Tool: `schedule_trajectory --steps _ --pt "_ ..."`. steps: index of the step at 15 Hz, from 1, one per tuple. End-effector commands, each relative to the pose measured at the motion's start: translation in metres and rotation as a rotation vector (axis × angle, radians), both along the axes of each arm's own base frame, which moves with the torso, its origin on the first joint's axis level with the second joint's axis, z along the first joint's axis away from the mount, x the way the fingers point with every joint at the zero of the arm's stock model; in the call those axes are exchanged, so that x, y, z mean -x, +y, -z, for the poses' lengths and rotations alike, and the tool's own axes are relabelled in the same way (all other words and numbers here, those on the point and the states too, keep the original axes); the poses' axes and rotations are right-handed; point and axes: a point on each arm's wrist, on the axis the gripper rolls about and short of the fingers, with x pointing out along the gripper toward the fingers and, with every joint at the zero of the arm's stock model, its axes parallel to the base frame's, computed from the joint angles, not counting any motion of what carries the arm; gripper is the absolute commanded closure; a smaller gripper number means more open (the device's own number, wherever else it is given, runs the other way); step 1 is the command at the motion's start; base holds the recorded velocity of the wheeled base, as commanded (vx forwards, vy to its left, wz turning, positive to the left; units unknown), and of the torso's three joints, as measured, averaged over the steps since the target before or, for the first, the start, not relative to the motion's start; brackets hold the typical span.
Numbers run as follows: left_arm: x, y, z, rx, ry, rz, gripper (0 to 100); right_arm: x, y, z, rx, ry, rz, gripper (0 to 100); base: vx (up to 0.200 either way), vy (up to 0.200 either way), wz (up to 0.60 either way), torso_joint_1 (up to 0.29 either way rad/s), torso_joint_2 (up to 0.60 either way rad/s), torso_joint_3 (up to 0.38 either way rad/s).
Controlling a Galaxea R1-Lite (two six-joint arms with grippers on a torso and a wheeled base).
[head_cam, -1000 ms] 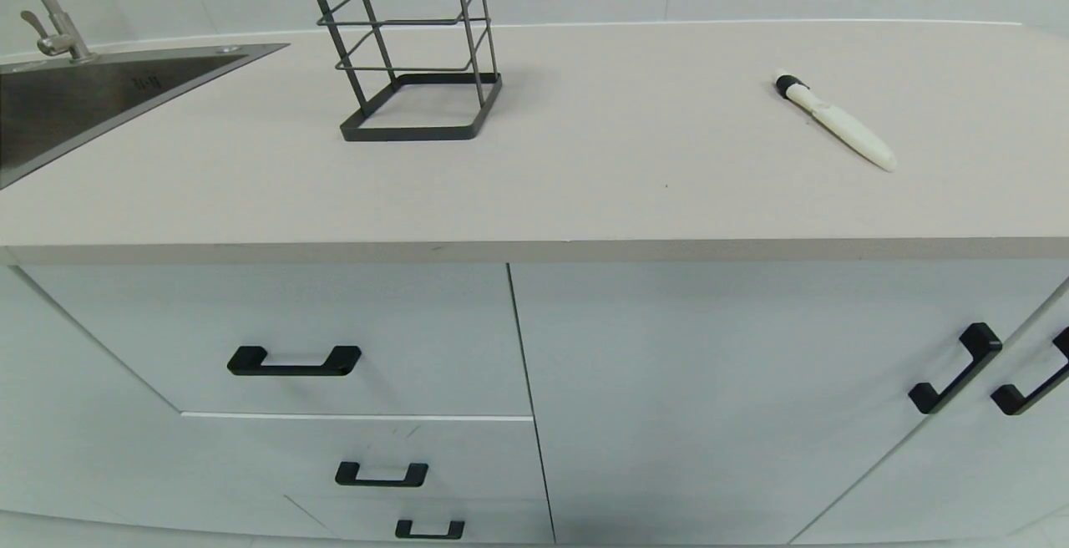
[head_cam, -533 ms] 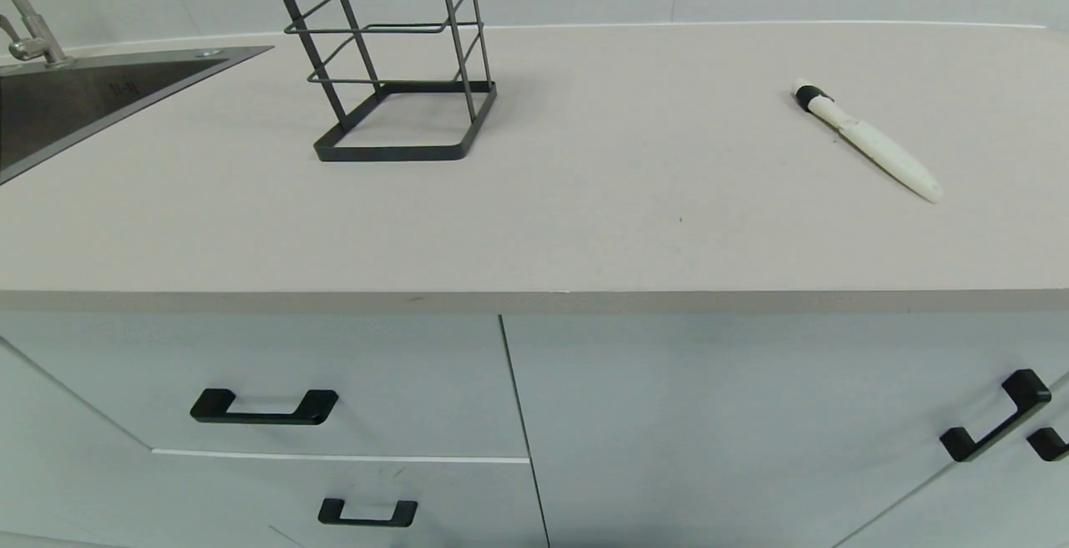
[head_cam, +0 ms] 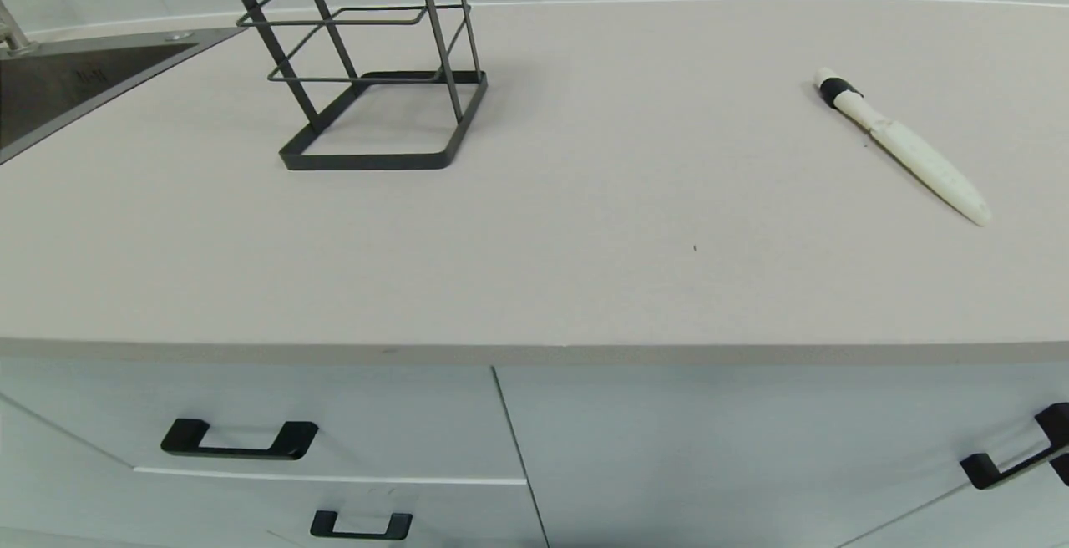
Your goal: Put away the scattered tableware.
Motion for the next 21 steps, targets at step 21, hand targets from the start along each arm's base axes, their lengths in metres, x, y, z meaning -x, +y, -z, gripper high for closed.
schedule_trajectory --steps 21 --pt "-0.0001 0.0 -0.0001 0.001 0.001 -0.001 0 0.0 0.0 0.0 0.002 0.0 0.0 0 0.0 0.0 0.0 0.252 -0.52 -0.226"
